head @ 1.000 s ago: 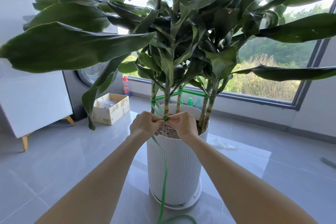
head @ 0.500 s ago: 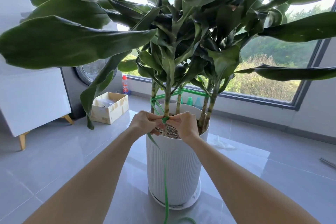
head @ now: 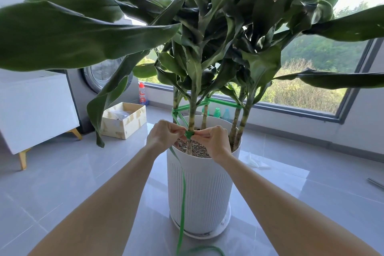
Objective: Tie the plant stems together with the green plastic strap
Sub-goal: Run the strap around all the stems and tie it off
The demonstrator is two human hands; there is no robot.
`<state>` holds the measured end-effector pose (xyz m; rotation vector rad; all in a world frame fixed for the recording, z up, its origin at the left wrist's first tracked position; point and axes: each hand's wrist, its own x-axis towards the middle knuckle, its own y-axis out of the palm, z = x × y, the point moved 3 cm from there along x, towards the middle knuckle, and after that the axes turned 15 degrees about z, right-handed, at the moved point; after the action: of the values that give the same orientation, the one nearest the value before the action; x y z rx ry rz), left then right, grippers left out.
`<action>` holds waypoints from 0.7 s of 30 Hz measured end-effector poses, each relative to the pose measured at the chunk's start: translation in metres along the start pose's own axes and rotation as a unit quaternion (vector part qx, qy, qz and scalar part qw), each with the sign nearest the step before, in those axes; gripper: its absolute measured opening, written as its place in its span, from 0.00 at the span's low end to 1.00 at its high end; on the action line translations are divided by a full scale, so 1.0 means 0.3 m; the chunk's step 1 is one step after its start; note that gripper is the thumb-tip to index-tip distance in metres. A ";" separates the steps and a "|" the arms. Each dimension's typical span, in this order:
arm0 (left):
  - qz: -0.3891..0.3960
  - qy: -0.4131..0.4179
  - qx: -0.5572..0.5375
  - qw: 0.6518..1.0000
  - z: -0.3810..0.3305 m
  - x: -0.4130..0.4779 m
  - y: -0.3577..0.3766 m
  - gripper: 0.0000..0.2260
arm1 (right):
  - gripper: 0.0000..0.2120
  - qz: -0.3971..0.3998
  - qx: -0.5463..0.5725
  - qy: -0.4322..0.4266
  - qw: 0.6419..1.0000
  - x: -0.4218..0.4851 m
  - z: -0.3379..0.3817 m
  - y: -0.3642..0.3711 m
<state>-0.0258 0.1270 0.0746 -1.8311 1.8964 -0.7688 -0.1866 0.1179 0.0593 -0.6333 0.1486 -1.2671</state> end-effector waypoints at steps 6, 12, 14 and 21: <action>-0.031 -0.006 0.099 0.995 -0.020 -0.009 0.002 0.06 | 0.10 -0.007 0.008 -0.005 1.000 0.000 -0.005 0.002; -0.087 -0.012 0.115 0.990 -0.023 -0.023 -0.006 0.08 | 0.10 0.004 0.013 -0.003 1.000 -0.002 -0.004 -0.002; -0.109 -0.015 0.106 0.988 -0.021 -0.025 -0.008 0.10 | 0.10 0.009 0.015 -0.003 1.000 -0.002 -0.004 -0.004; -0.180 -0.005 0.104 0.978 -0.039 -0.040 -0.001 0.12 | 0.11 0.026 0.013 0.013 0.999 0.001 -0.010 -0.025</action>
<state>-0.0321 0.1402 0.0828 -2.0586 1.4285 -1.0291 -0.1942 0.1154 0.0606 -0.5876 0.1691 -1.2249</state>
